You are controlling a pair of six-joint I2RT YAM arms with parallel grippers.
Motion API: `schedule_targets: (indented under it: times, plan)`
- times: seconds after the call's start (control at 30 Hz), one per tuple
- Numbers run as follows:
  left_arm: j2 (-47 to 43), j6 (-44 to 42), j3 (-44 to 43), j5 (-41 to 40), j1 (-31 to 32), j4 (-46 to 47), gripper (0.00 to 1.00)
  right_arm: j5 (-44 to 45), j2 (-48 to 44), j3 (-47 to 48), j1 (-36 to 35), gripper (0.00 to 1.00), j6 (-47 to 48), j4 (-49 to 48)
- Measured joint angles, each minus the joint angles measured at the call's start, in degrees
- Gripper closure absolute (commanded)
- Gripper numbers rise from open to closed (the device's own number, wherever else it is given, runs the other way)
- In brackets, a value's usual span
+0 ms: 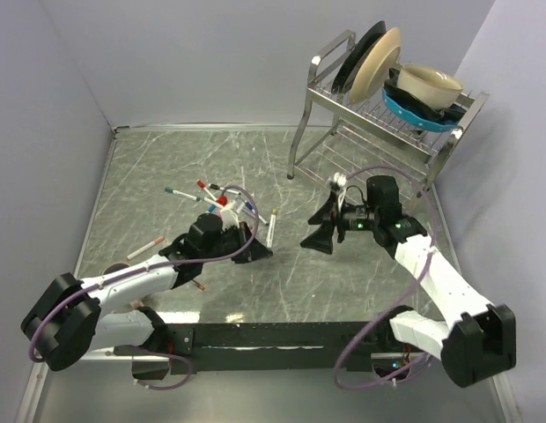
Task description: Open the pen caps
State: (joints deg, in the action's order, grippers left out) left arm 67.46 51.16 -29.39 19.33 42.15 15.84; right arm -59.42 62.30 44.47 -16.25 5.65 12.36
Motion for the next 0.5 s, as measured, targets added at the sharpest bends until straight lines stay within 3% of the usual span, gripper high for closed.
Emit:
schedule_targets:
  times: [0.17,0.3,0.5]
  plan:
    - [4.15,-2.51,-1.73,9.75,-0.02,-6.40,0.99,5.18,-5.57,0.70,-7.30,0.00,22.58,9.68]
    - [8.66,-4.02,-3.80,16.57,0.35,-8.79,0.99,9.51,-9.88,-4.09,-11.74,0.00,41.59,14.29]
    - [14.69,-6.82,-9.68,23.74,5.31,-11.17,0.99,14.08,-12.02,-10.21,-17.33,0.05,57.35,18.97]
